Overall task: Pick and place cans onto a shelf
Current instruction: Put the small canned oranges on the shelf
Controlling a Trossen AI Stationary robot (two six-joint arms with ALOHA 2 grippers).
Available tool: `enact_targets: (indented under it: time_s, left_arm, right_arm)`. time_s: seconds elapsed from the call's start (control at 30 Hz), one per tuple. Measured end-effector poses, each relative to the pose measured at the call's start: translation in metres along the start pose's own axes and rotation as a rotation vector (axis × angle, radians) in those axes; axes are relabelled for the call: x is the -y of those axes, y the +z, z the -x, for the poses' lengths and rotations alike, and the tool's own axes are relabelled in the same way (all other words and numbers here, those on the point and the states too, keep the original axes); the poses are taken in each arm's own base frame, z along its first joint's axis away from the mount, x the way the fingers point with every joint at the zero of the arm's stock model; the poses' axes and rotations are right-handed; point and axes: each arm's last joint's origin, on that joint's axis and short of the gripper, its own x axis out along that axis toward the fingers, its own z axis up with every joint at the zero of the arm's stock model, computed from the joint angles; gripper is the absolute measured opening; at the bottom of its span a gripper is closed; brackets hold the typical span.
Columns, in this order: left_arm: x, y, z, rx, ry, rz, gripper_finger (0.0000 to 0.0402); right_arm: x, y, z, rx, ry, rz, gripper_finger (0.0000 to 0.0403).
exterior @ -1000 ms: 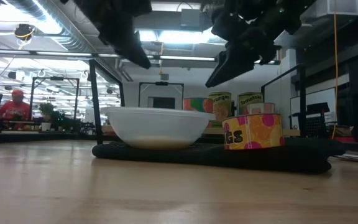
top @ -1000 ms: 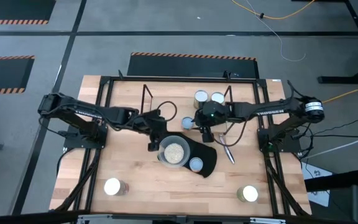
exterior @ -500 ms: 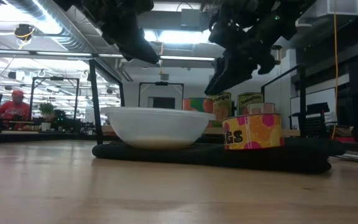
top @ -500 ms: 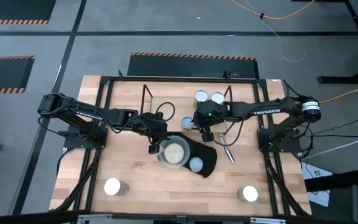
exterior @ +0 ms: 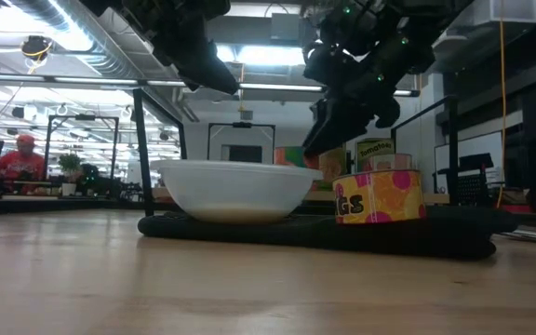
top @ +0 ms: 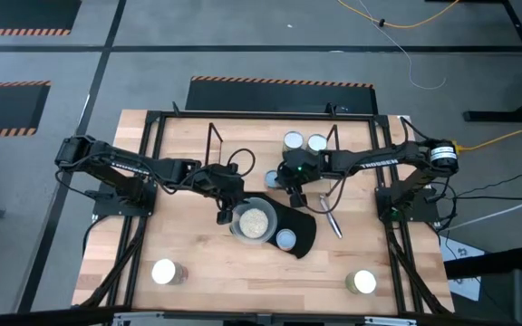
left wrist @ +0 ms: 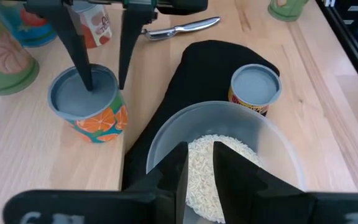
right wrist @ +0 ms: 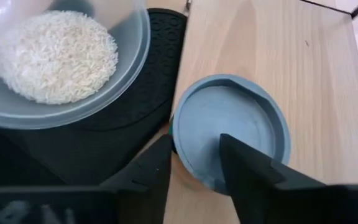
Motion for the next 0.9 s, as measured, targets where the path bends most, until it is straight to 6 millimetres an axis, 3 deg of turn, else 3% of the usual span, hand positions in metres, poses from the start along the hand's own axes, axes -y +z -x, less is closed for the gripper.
enact_targets:
  time_s: [0.33, 0.67, 0.9]
  left_arm:
    - [0.000, 0.000, 0.000, 0.000, 0.001, 0.000, 0.0069]
    - [0.000, 0.000, 0.000, 0.000, 0.002, 0.000, 0.0069]
    - [0.000, 0.000, 0.000, -0.001, 0.002, -0.019, 0.0069]
  right_arm:
    - [0.000, 0.002, 0.000, 0.005, 0.000, -0.169, 0.0013]
    - [0.014, 0.019, 0.007, 0.060, -0.251, -0.655, 0.0018]
    - [0.013, 0.016, 0.004, 0.051, -0.279, -0.836, 0.0019]
